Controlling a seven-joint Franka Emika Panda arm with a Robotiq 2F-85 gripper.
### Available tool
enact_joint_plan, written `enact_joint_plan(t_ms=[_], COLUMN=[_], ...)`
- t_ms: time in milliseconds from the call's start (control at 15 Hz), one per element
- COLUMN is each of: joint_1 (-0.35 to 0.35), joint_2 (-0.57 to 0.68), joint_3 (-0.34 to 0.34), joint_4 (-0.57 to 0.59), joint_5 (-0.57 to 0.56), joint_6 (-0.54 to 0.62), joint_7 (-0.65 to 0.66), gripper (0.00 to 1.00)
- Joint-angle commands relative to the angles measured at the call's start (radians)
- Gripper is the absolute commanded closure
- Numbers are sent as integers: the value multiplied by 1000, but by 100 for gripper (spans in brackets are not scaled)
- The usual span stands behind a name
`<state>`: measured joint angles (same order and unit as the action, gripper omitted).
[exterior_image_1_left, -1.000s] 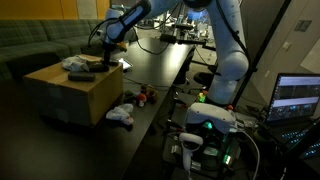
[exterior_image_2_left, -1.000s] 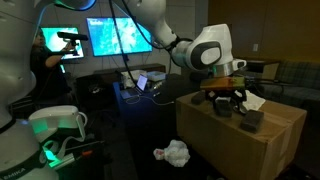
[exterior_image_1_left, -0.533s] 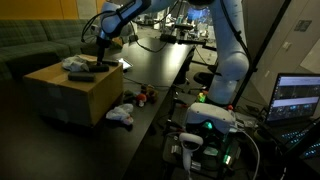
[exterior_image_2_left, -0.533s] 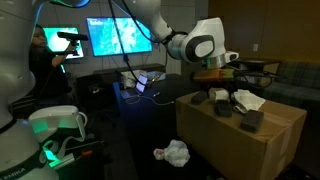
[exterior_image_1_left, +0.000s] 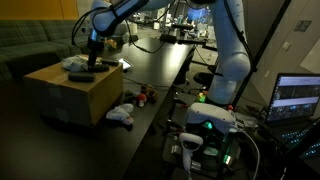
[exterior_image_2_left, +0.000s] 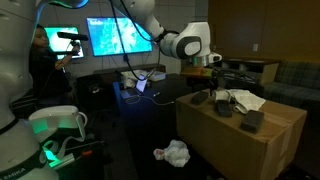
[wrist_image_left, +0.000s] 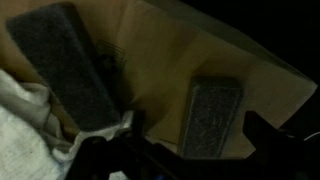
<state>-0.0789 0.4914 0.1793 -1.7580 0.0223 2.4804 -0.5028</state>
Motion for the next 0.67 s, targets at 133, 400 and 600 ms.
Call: enact_joint_plan(t_ms=[133, 400, 600], joint_1=[34, 30, 34], joint_2=[18, 40, 56], joint_3=[-2, 7, 1], joint_4=[21, 34, 38], joint_5=[23, 40, 38], joint_6=[-21, -42, -36], joint_7=[76, 84, 86], gripper=[0, 0, 0])
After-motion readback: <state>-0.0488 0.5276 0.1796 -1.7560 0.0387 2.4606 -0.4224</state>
